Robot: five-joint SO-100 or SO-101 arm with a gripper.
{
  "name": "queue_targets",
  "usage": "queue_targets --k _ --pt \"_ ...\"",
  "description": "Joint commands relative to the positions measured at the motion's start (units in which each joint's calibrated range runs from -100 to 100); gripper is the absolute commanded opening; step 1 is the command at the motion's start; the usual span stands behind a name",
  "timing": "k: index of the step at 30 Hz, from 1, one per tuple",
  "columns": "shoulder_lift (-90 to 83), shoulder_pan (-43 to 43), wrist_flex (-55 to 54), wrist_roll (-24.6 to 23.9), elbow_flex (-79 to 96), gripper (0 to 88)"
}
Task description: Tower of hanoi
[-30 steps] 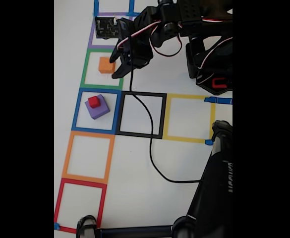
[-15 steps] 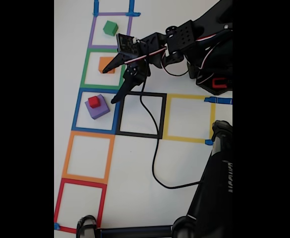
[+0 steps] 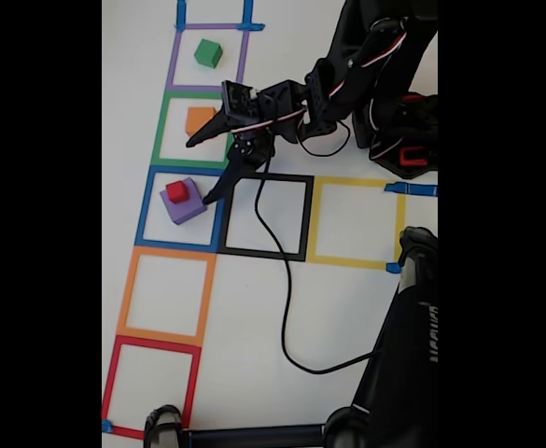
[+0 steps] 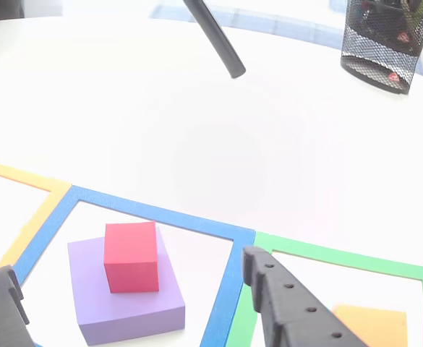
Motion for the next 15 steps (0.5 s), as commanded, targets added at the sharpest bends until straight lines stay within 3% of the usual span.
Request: queue_targets --k 1,15 --pt "7.1 -0.1 -5.4 0.4 -6.0 37.9" --pt "23.3 -3.3 -10.7 0.4 -18.4 37.2"
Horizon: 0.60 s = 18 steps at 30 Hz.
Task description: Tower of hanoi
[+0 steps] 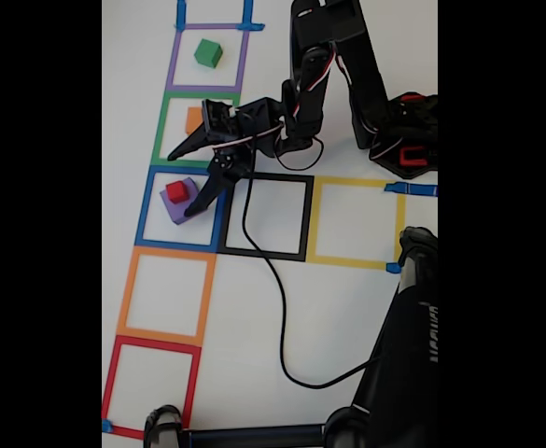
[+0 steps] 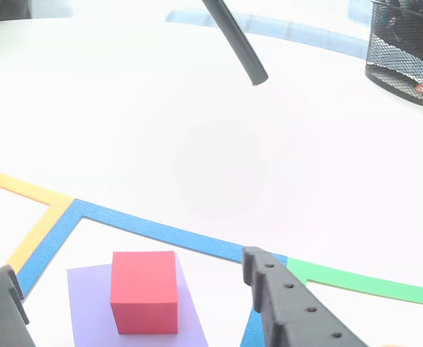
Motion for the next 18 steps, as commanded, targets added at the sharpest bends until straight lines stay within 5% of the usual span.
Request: queue_targets --k 1,18 --pt "2.2 -1.2 -1.9 0.4 -3.9 37.1" --pt "7.4 -4.2 -3.4 0.4 -6.4 35.9"
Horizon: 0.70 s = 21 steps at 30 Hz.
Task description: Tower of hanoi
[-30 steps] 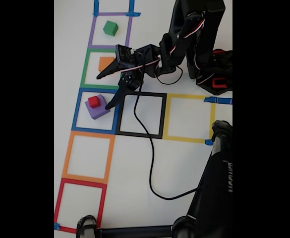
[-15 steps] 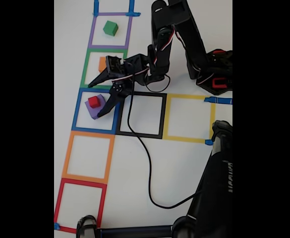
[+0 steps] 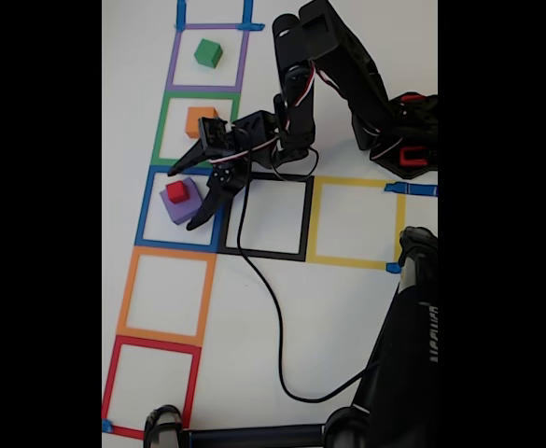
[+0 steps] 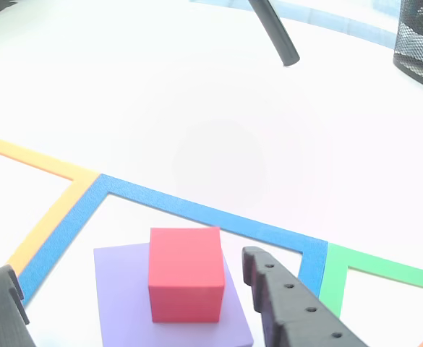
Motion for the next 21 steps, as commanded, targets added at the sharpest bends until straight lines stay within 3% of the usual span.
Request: queue_targets --k 1,11,21 --pt "0.0 -0.8 -1.2 0.4 -2.7 35.8" --pt "1.6 -1.1 -1.1 0.4 -4.7 28.1" --pt "1.7 -0.7 -0.9 0.4 -3.8 26.3"
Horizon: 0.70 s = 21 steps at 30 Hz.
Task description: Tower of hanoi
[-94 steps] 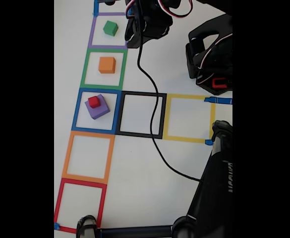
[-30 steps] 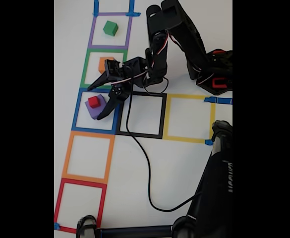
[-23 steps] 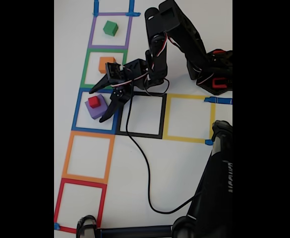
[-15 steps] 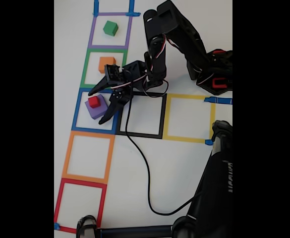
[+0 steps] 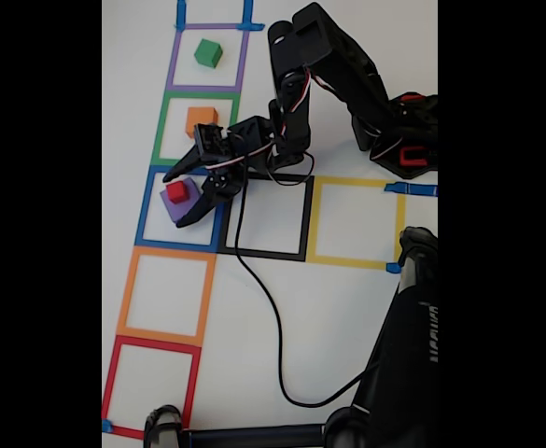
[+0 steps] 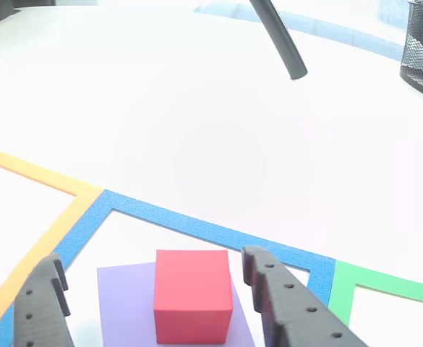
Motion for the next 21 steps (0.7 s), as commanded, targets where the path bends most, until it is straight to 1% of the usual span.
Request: queue_targets --k 1,10,14,21 --pt "-0.2 0.1 -0.8 0.4 -0.2 26.2" --pt "-0.2 0.1 -0.8 0.4 0.6 25.1" --pt "-0.1 -0.1 -0.8 0.4 0.6 20.0" --pt "0.1 -0.1 -0.7 0.4 0.7 16.5"
